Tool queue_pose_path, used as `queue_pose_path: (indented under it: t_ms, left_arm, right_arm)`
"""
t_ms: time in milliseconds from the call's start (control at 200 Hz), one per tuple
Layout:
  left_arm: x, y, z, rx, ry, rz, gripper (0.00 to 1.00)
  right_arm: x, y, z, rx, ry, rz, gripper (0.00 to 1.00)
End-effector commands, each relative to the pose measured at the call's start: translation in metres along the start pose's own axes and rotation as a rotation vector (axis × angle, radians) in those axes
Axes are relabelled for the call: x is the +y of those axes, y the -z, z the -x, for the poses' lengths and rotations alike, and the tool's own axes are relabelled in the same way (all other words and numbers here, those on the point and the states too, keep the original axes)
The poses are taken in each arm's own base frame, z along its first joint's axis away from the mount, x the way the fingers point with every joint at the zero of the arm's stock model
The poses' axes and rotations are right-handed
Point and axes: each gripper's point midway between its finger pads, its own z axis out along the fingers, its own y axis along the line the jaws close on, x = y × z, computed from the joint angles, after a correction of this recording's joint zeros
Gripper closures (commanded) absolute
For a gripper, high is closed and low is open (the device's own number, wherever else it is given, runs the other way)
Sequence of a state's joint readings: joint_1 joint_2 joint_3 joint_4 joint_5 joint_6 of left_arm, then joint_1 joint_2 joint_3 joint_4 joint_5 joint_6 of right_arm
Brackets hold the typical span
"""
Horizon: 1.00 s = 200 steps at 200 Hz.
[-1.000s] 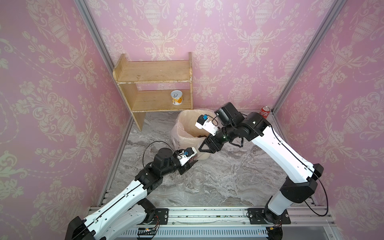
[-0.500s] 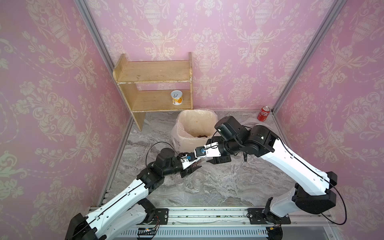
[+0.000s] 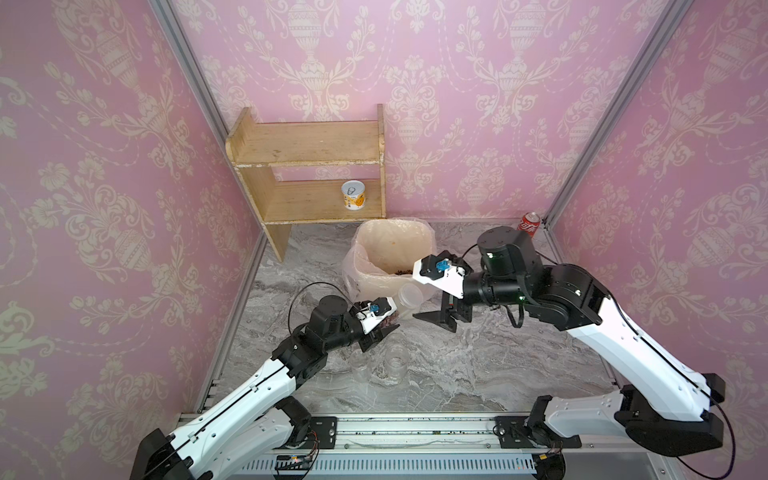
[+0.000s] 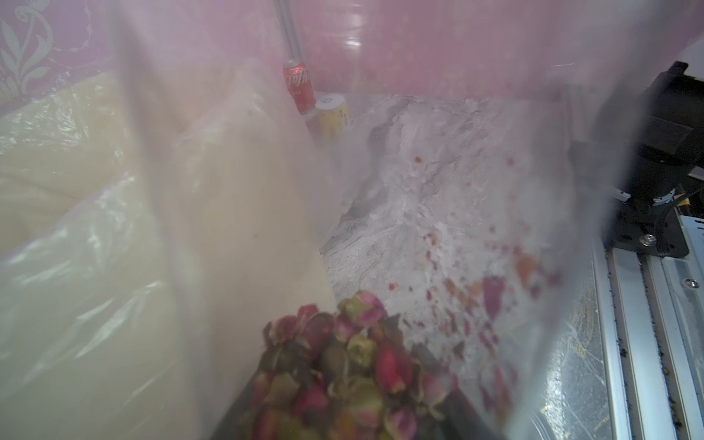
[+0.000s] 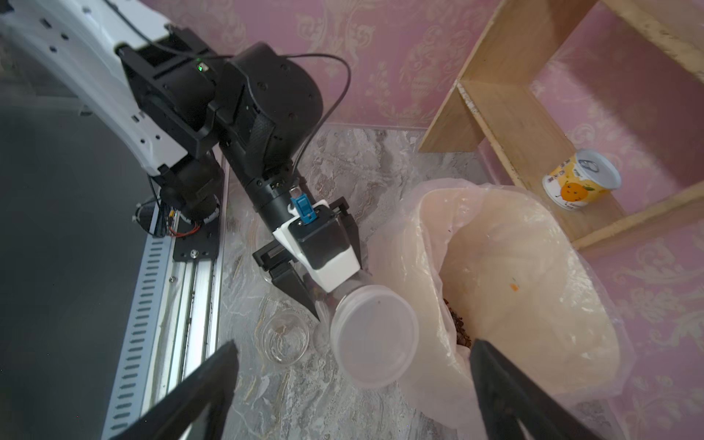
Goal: Empty the moldy dried flower tea in the jars
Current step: Unscrew the lid from the jar.
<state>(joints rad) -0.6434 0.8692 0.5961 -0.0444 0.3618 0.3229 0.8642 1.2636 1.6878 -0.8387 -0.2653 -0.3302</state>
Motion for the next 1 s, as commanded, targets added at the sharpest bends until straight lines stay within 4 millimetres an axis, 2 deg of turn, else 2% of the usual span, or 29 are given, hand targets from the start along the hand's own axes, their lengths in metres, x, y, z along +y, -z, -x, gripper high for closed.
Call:
queue_pose_path:
  t_ms: [0, 95, 145, 360, 600, 756, 996]
  left_arm:
    - [0.011, 0.005, 0.010, -0.024, -0.002, 0.057, 0.77]
    - [0.012, 0.004, 0.010, -0.023, -0.003, 0.059, 0.77]
    - [0.012, 0.004, 0.010, -0.022, -0.003, 0.059, 0.77]
    - [0.012, 0.004, 0.009, -0.014, -0.004, 0.057, 0.77]
    - [0.012, 0.004, 0.010, -0.014, -0.008, 0.060, 0.77]
    - [0.012, 0.005, 0.009, -0.014, -0.008, 0.059, 0.76]
    - [0.012, 0.004, 0.010, -0.014, -0.011, 0.057, 0.76]
  right_arm:
    - [-0.020, 0.002, 0.016, -0.075, -0.389, -0.078, 0.03]
    - [-0.037, -0.003, -0.008, 0.068, -0.561, -0.183, 0.01]
    - [-0.039, -0.008, -0.018, 0.136, -0.635, -0.190, 0.00]
    - [-0.031, -0.031, -0.030, 0.251, -0.832, -0.105, 0.00]
    - [-0.021, -0.047, -0.043, 0.333, -0.879, -0.051, 0.07]
    - [-0.018, -0.051, -0.045, 0.350, -0.879, -0.026, 0.14]
    - [-0.019, -0.055, -0.047, 0.364, -0.869, -0.028, 0.17]
